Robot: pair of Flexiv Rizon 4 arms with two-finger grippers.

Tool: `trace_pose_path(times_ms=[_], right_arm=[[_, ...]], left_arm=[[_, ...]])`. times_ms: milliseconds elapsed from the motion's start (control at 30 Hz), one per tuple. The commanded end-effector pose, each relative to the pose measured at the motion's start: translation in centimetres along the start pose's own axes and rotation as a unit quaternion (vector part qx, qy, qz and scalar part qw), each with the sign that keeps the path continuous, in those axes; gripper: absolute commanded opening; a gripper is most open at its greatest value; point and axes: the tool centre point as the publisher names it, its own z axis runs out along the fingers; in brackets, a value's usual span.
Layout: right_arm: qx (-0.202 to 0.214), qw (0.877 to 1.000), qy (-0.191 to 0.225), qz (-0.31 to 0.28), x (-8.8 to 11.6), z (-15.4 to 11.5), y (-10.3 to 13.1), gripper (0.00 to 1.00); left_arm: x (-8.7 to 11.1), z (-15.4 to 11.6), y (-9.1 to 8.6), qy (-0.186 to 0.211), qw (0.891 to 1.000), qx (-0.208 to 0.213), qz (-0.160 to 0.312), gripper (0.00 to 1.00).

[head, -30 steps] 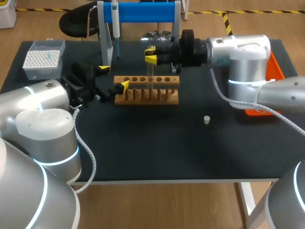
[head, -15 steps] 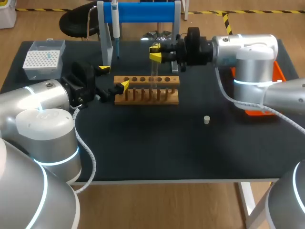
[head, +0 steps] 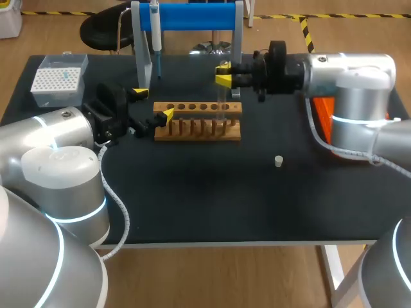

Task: Invert the test tube, pick up the pipette, mount the tip to pipette, aspirate from beaker and dispense into the tube, eject the tip, return the pipette, and cap with the stopper.

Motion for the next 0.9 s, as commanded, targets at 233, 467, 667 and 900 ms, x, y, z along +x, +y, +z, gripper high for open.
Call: trace_pose_path(times_ms=[233,467,667,900], right_arm=[[0.003,1.0,-0.004,0.0,0.3,-0.1,0.2,0.0],[0.014,0.999,0.0,0.052,0.1,-0.2,0.2,0.0],[0.064,0.973,0.017,0.22,-0.4,-1.0,0.0,0.0],[0.076,0.914,0.025,0.397,-0.4,-1.8,-0.1,0.0]], left_arm=[[-0.1,0.1,0.1,0.001,1.0,0.002,0.0,1.0],[-0.1,0.1,0.1,0.001,1.0,0.002,0.0,1.0],[-0.1,0.1,0.1,0.001,1.0,0.002,0.0,1.0],[-0.1,0.1,0.1,0.001,1.0,0.002,0.0,1.0]])
